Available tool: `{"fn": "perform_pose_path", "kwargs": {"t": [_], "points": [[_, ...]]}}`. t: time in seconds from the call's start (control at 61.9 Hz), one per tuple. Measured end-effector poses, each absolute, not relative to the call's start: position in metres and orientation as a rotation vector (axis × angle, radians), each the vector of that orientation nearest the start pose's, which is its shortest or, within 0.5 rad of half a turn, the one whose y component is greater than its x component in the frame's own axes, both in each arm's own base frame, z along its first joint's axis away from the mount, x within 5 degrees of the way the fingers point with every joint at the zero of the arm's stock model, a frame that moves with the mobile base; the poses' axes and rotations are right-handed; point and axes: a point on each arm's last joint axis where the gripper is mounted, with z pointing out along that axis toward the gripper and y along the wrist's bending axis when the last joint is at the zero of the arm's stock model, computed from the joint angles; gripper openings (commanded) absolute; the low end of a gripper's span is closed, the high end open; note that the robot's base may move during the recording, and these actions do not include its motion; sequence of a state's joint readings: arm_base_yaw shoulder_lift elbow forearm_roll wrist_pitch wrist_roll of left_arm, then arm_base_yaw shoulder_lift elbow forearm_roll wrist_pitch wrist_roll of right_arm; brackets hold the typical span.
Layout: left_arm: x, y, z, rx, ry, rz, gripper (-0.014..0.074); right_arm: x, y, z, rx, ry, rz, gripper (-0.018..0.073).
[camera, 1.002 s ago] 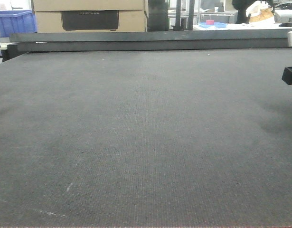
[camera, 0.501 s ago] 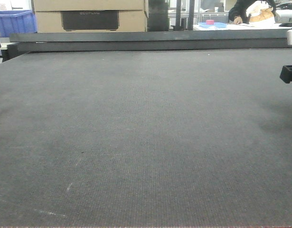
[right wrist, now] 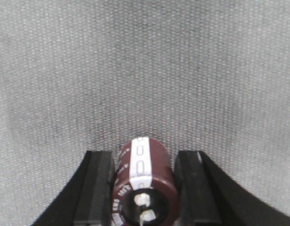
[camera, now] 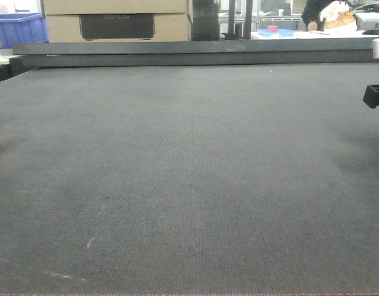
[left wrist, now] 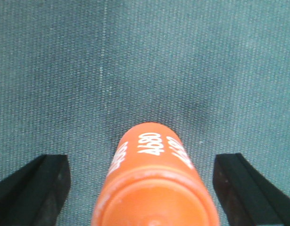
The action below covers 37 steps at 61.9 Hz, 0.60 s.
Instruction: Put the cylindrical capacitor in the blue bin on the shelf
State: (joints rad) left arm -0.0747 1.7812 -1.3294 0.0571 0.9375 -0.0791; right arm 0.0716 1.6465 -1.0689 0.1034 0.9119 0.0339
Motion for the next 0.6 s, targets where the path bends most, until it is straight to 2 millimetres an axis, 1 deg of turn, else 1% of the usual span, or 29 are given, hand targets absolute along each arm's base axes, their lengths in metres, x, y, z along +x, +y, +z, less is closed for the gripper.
{"fn": "perform_pose_path", "kwargs": {"t": [0.146, 0.178, 0.226, 0.291, 0.307, 0.404, 0.453, 0.469, 0.598], "points": [[0.3624, -0.0229, 0.2346, 0.033, 2.867, 0.042, 0.0482, 0.3055, 0.0294, 0.2136, 0.028, 2.975, 0.143, -0.0163], [0.3624, -0.0229, 0.2346, 0.033, 2.867, 0.042, 0.0459, 0.3055, 0.0294, 0.2136, 0.028, 2.975, 0.143, -0.0163], [0.3624, -0.0229, 0.2346, 0.033, 2.867, 0.042, 0.0401, 0.3055, 0.0294, 0.2136, 0.028, 2.975, 0.143, -0.0163], [0.3624, -0.0229, 0.2346, 0.033, 2.867, 0.042, 0.0295, 0.3055, 0.0294, 0.2136, 0.028, 2.975, 0.143, -0.0163], [0.3624, -0.0229, 0.2346, 0.033, 2.867, 0.042, 0.0249, 0.3055, 0.0294, 0.2136, 0.028, 2.975, 0.143, -0.0163], [0.3622, -0.0229, 0.2346, 0.033, 2.87, 0.043, 0.005, 0.3056, 0.0294, 0.2131, 0.028, 2.976, 0.143, -0.0163], [0.3622, -0.0229, 0.2346, 0.033, 2.87, 0.043, -0.0084, 0.3056, 0.0294, 0.2131, 0.028, 2.976, 0.143, -0.0163], [0.3621, -0.0229, 0.2346, 0.033, 2.871, 0.043, -0.0116, 0.3056, 0.0294, 0.2131, 0.028, 2.976, 0.143, -0.0163], [0.3619, -0.0229, 0.2345, 0.033, 2.874, 0.043, -0.0111, 0.3056, 0.0294, 0.2131, 0.029, 2.976, 0.143, -0.0163]]}}
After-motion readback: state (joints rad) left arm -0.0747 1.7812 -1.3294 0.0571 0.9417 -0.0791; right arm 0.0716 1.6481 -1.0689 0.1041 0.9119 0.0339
